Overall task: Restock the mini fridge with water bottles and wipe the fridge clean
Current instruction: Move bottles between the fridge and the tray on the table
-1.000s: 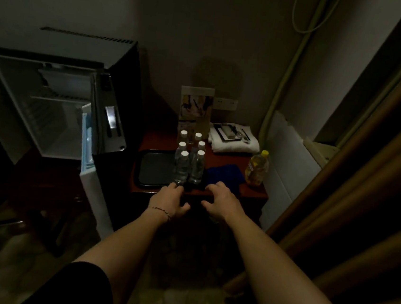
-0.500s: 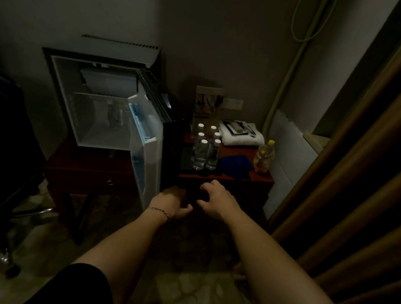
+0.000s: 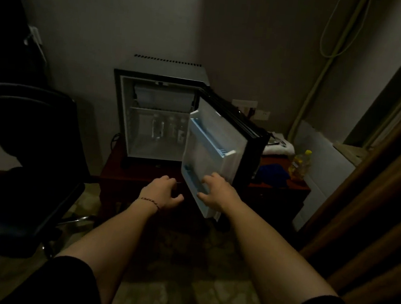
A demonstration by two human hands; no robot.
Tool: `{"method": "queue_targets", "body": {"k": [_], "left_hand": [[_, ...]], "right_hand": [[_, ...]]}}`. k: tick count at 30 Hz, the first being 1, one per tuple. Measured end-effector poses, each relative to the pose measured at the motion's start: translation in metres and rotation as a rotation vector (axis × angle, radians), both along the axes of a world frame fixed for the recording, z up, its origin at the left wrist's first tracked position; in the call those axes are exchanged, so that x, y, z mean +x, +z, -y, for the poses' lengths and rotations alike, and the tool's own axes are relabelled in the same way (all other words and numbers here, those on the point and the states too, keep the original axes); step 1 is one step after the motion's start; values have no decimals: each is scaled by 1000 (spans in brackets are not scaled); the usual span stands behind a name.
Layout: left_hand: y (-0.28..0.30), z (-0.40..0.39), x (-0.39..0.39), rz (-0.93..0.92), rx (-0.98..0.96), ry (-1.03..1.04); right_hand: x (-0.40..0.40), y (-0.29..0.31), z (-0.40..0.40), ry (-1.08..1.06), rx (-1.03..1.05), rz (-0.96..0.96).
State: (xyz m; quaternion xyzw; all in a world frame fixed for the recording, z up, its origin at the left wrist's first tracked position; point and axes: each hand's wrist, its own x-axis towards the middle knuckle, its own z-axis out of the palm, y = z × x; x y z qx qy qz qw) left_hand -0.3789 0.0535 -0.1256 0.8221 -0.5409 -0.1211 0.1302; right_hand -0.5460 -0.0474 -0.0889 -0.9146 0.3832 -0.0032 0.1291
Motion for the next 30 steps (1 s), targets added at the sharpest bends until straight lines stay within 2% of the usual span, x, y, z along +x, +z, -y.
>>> {"method": "queue_targets", "body": {"k": [5,11,21,26,30], "left_hand": [[4,-17,63,20,-17,54],[6,5,120,1,-25,76],[-8,125,219,-4,9,92],[-14,177,246,-17,17,50],[-24,214,276,-24,40,62]], "right_hand": [[67,3,-12,63,8,43],[133,-8,12,87,27,51],[239,-26,131,41,92,95],[278,-37,175,-53,114,108],[309,-42,200,-45,135,78]]}}
